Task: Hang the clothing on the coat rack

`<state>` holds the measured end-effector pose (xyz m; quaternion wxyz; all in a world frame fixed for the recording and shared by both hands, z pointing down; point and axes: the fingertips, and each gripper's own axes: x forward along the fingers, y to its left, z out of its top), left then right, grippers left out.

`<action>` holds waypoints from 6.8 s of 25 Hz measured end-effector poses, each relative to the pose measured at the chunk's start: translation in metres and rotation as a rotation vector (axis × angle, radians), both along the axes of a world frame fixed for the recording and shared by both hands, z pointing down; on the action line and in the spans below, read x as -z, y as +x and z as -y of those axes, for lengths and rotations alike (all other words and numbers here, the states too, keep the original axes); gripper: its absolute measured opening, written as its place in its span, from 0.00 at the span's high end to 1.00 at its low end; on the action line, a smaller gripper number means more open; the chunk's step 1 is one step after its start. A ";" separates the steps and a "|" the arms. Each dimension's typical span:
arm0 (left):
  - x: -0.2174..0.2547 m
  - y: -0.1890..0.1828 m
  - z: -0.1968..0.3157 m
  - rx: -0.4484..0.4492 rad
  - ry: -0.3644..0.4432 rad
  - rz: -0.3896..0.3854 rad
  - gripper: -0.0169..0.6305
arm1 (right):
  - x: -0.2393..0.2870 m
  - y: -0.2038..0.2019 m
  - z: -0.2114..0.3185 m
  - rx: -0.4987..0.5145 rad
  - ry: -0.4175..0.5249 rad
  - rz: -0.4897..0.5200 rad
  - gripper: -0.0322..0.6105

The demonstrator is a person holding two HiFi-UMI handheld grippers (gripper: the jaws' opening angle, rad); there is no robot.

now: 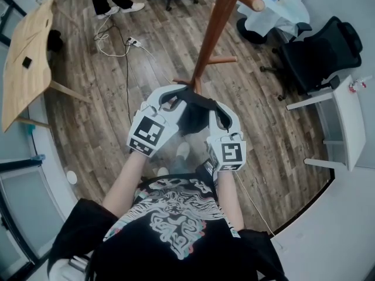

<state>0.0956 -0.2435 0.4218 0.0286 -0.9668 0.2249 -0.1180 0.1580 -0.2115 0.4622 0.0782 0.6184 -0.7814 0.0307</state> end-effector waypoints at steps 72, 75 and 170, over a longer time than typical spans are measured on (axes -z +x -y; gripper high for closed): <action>-0.095 0.031 0.103 0.122 -0.130 0.199 0.95 | -0.037 0.054 0.124 0.073 -0.038 0.089 0.95; -0.100 0.031 0.104 0.122 -0.143 0.205 0.95 | -0.044 0.054 0.124 0.079 -0.054 0.089 0.95; -0.095 -0.015 0.045 0.183 -0.273 0.016 0.75 | -0.052 0.007 0.051 0.182 -0.170 0.159 0.78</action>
